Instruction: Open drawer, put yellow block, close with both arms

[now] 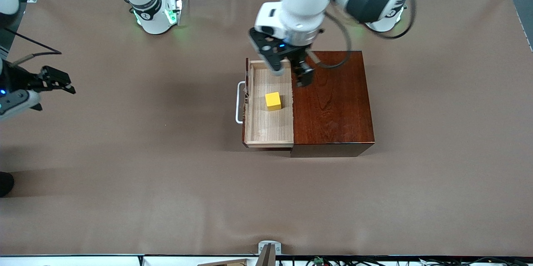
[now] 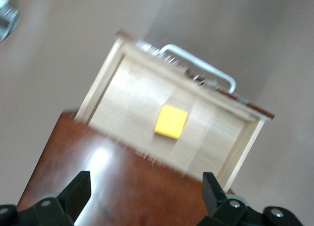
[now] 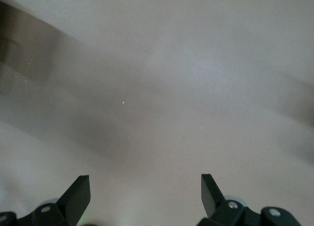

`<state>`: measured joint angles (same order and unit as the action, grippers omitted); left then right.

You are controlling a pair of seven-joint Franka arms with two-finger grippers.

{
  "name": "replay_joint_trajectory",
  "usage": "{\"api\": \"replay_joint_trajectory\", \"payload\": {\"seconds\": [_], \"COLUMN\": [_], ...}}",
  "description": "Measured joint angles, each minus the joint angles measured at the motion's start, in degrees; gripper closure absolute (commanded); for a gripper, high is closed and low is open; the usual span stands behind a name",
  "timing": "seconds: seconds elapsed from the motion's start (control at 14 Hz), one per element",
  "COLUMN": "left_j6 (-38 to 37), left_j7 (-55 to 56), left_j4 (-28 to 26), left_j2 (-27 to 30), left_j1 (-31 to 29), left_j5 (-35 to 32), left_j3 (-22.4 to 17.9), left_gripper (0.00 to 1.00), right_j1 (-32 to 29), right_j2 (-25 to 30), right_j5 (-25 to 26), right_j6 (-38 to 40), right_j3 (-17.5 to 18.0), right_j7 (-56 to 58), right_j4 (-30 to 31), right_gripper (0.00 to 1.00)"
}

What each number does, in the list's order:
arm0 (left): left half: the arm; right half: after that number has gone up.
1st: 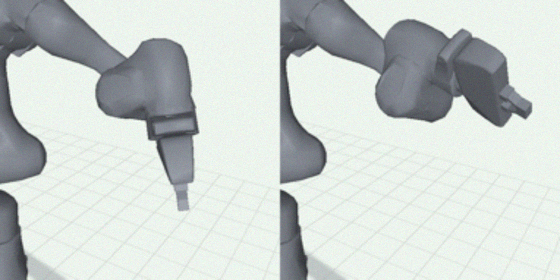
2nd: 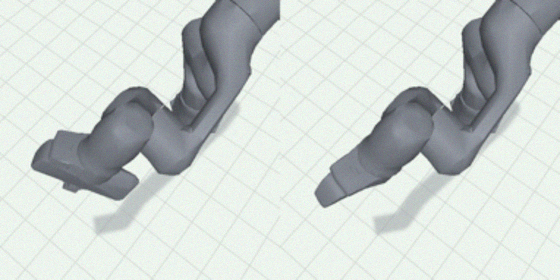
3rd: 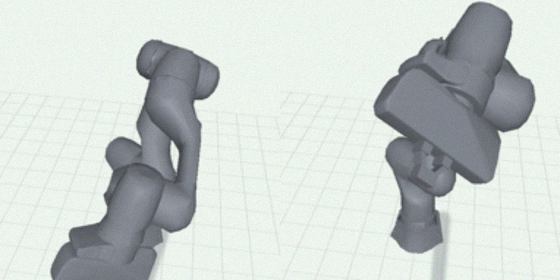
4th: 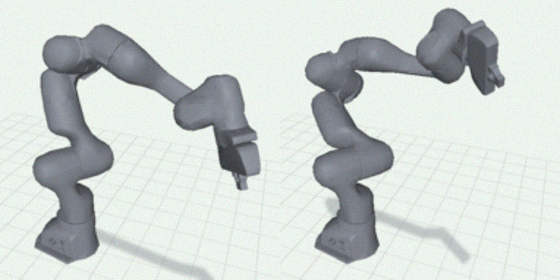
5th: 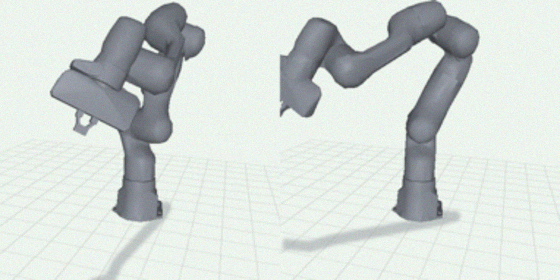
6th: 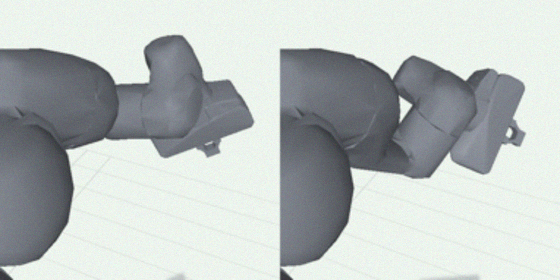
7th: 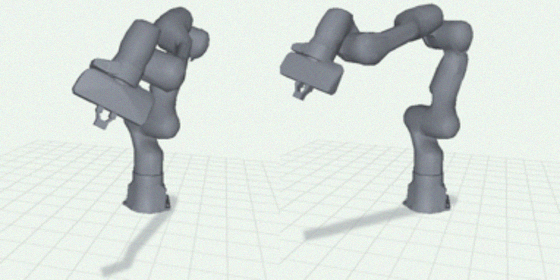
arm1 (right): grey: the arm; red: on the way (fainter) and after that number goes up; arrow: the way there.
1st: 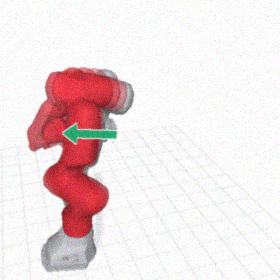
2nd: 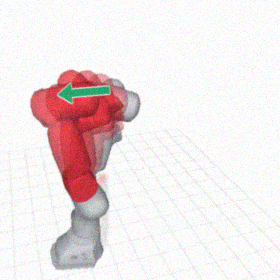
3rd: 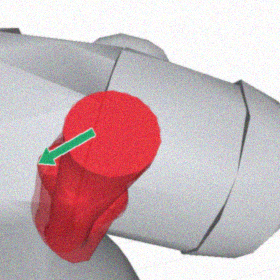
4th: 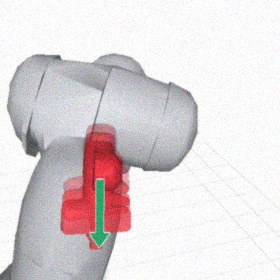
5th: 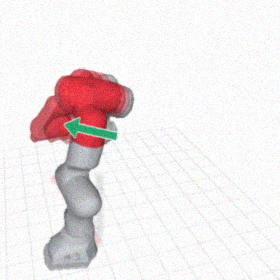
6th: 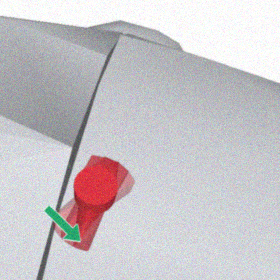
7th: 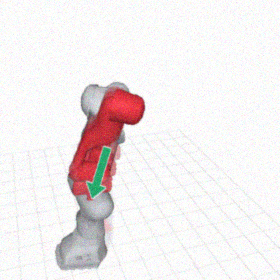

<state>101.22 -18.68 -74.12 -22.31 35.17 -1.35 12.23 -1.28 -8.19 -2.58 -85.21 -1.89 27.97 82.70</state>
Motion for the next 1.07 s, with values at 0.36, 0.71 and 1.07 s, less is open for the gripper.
{"api": "replay_joint_trajectory", "payload": {"seconds": [0.36,0.71,1.07], "left_j6": [8.8,16.6,21.3], "left_j7": [-9.1,-15.5,-20.4], "left_j4": [2.4,2.6,3.0], "left_j2": [-6.5,-12.7,-16.8], "left_j1": [3.3,6.1,6.5], "left_j5": [3.4,3.4,3.4], "left_j3": [0.2,0.0,-0.5], "left_gripper": [0.00,0.00,0.00], "right_j1": [0.8,1.0,1.3], "right_j2": [6.0,6.5,6.6], "right_j5": [0.0,0.0,0.0], "right_j6": [0.8,0.7,0.7], "right_j3": [-2.2,-3.7,-3.5], "right_j7": [-7.5,-10.2,-14.4], "right_j4": [5.6,6.5,6.3], "right_gripper": [0.00,0.00,0.00]}}
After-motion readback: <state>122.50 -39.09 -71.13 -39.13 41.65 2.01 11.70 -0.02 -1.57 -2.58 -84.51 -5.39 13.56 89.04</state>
